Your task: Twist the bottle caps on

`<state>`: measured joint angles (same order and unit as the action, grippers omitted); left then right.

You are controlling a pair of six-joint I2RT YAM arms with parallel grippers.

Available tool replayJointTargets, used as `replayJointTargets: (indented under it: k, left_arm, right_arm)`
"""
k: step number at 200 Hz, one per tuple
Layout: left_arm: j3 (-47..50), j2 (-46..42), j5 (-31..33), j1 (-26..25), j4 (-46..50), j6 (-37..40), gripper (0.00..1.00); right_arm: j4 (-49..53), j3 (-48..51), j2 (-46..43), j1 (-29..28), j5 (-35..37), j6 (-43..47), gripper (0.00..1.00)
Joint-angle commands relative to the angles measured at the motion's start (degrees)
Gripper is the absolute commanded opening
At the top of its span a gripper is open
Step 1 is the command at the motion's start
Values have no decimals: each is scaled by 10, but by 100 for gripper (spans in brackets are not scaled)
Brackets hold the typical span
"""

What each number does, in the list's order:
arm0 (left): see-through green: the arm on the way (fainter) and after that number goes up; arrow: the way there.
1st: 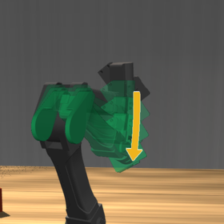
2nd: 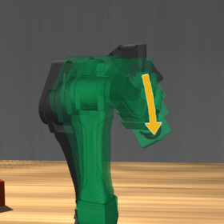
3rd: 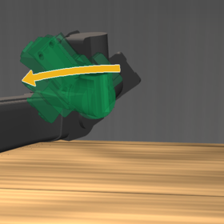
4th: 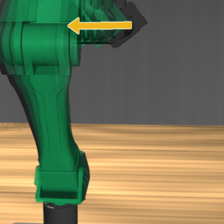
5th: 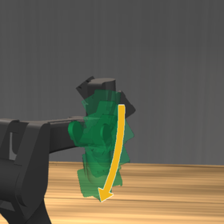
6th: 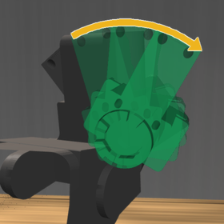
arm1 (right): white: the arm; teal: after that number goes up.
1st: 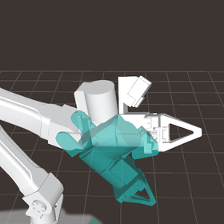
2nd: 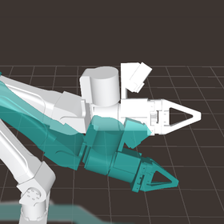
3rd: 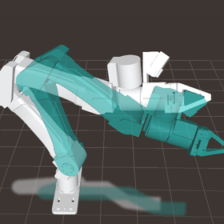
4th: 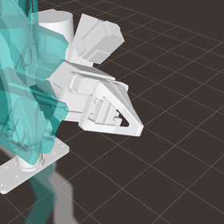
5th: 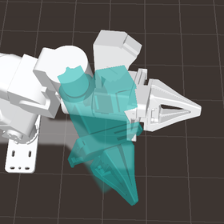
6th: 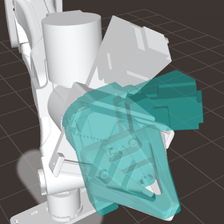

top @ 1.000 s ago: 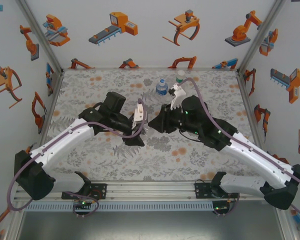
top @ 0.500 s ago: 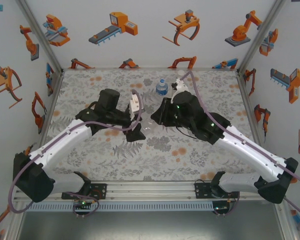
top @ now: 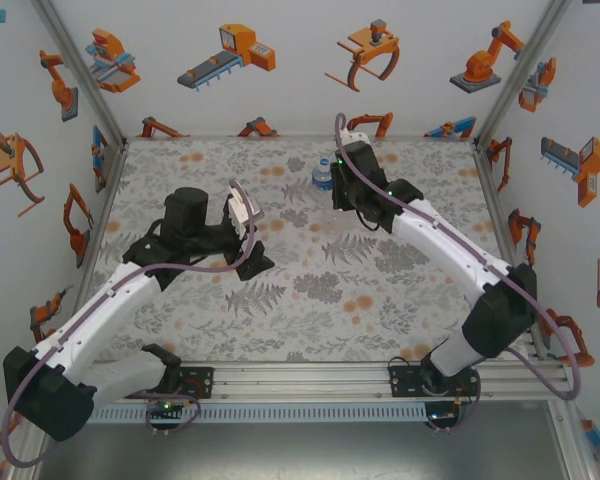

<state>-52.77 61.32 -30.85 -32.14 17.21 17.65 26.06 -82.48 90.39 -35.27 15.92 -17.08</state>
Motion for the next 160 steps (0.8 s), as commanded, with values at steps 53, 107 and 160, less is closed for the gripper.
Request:
replayJointTargets:
  k: [53,107,160]
  left_arm:
    - [62,-53,53,5,-47,-70,97]
    - [85,-72,85,6,-52,-80,97]
    - [99,-69,179,8,-65,-83,97]
  right_arm:
    - [-109,-82,143,74,-19,85,0]
    - [-111,-84,174,85,-40,66,25]
    - [-69,-128,128,93,-25,87,62]
